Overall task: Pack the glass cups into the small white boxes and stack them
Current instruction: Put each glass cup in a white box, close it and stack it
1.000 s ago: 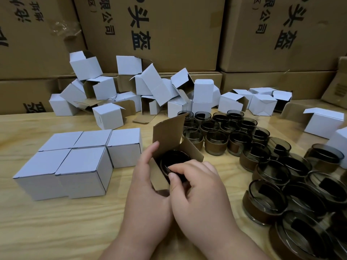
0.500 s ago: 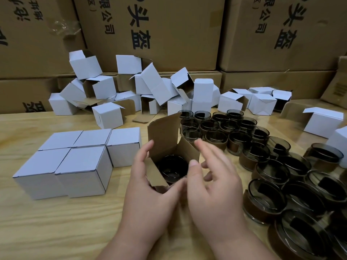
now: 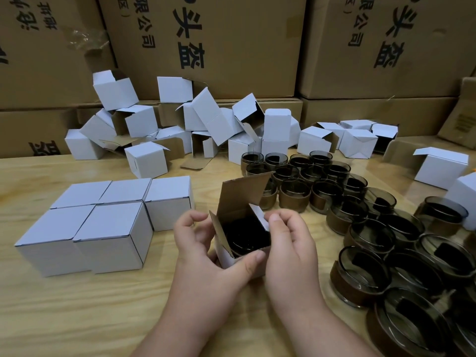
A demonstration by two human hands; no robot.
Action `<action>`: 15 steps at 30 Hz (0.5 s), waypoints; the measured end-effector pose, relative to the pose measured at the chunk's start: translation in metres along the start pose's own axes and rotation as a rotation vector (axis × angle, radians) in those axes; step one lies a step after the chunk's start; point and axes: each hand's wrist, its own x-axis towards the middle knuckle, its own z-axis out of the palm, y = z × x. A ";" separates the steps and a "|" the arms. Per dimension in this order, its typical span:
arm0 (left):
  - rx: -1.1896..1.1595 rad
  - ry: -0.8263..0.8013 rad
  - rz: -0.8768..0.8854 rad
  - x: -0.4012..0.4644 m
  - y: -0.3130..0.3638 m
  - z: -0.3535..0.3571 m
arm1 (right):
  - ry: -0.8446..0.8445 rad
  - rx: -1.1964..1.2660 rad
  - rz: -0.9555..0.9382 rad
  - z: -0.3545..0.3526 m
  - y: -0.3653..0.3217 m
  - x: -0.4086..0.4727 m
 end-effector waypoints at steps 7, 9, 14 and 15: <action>0.005 -0.063 0.003 0.000 0.005 -0.001 | -0.026 0.037 0.068 0.001 0.003 0.002; 0.026 -0.078 -0.025 -0.001 0.006 -0.001 | -0.022 0.039 0.069 0.002 0.004 0.002; 0.101 -0.075 -0.053 -0.002 0.005 -0.001 | -0.076 0.053 0.002 0.003 0.000 0.002; 0.092 -0.087 -0.067 -0.002 0.005 -0.001 | -0.085 0.049 -0.013 0.004 -0.001 0.001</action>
